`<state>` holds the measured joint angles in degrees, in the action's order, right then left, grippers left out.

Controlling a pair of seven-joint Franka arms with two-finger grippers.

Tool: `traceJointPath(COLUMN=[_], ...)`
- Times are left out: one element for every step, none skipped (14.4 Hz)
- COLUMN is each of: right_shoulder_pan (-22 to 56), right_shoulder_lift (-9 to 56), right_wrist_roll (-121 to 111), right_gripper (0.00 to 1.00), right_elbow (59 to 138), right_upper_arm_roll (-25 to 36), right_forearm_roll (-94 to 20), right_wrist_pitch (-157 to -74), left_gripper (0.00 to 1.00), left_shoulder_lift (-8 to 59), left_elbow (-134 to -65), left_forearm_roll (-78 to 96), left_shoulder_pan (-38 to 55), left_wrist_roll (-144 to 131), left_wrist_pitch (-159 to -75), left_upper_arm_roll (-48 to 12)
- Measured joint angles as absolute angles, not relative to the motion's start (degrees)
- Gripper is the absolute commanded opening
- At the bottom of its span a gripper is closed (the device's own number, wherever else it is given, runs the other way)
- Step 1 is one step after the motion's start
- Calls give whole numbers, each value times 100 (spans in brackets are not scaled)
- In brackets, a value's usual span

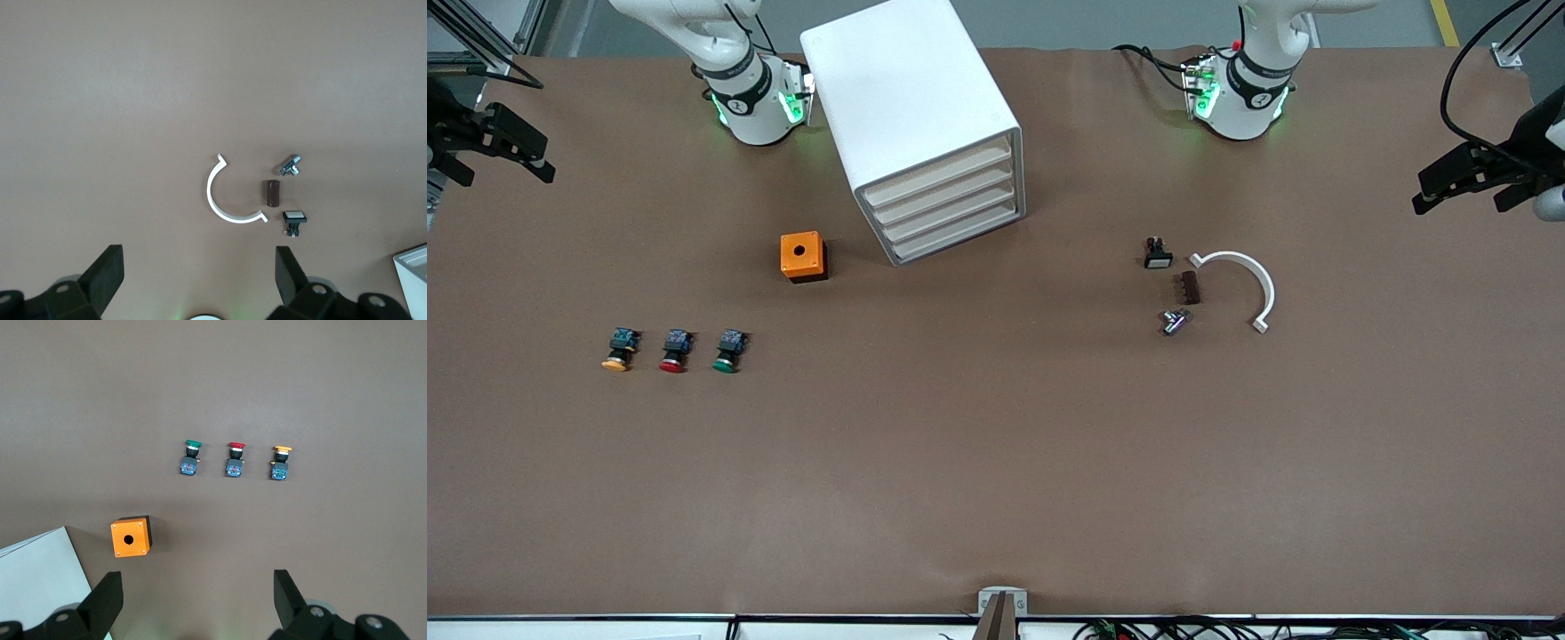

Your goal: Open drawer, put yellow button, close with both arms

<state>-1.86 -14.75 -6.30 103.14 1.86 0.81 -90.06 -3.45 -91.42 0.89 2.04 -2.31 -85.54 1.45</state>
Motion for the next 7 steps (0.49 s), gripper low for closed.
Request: traceJointPath(right_shoulder_pan=[-186,-186,-186,-186,-186,-186,-185], right_shoulder_lift=[-1475,-1475,-1475,-1474,-1474,-1475,-1475], right_wrist_roll=[-630,-630,-630,-630,-630,-630,-630], right_gripper=[100,100,100,100,100,100,100], right_elbow=[10314,10314,10314,10314,10314,10314,10314], right_upper_arm_roll=[186,186,186,186,186,185,184], right_forearm_roll=[81,81,81,81,81,81,81], right_wrist_pitch=[-9007,-9007,-9008,-9009,-9010,-9012,-9013], left_gripper=[100,100,100,100,100,100,100], left_shoulder_lift=[-272,-169,-46,92,236,395,565], left_elbow=[-9147,-9153,-9158,-9159,-9160,-9161,-9161], left_forearm_roll=[89,89,89,89,89,89,90], left_shoulder_pan=[204,203,202,202,202,202,203], left_wrist_roll=[-231,-234,-238,-240,-250,-306,-446], left_wrist_pitch=[-8480,-8437,-8423,-8421,-8420,-8420,-8421], left_upper_arm_roll=[145,145,145,145,145,145,144])
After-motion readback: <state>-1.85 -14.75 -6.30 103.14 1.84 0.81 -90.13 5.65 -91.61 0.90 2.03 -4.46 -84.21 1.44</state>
